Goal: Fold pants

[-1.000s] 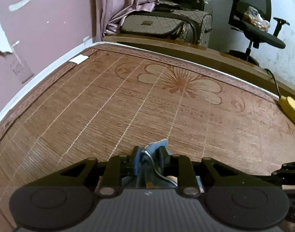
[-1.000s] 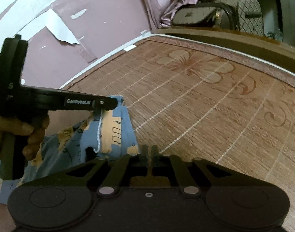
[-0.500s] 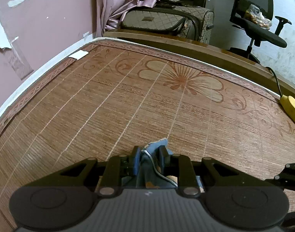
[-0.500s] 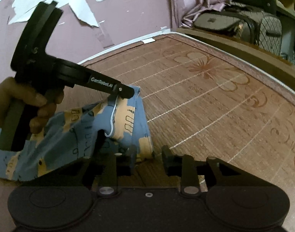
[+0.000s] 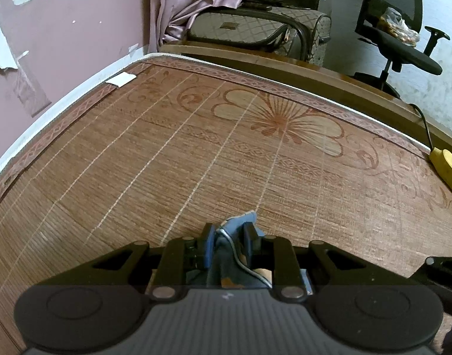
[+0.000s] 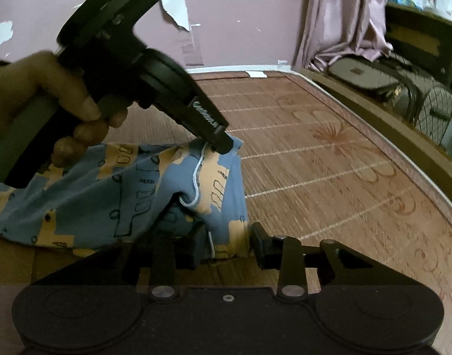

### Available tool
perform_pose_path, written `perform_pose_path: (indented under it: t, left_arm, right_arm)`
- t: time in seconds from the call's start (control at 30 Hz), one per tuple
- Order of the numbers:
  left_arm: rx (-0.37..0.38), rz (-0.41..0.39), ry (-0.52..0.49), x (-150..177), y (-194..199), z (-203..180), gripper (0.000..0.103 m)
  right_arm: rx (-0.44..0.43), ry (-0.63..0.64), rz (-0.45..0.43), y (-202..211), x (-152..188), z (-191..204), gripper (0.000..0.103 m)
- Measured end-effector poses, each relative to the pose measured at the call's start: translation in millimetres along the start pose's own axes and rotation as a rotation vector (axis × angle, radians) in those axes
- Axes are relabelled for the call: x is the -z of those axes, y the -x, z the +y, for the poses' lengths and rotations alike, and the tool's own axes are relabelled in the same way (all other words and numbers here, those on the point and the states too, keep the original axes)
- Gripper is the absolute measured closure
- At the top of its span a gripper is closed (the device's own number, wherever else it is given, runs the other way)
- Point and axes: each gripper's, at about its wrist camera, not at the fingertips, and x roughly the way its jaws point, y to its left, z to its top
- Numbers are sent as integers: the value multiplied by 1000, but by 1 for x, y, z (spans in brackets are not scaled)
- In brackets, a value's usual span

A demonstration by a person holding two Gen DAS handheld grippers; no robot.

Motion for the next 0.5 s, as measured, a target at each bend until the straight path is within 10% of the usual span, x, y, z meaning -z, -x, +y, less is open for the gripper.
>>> perform_pose_path:
  t: [0.27, 0.5]
  left_arm:
    - [-9, -34, -1, 2, 7, -7, 86]
    - [-1, -66, -38, 5, 13, -21, 84]
  right_arm:
    - [43, 32, -68, 8, -4, 3, 97]
    - [117, 37, -23, 18, -2, -8, 89]
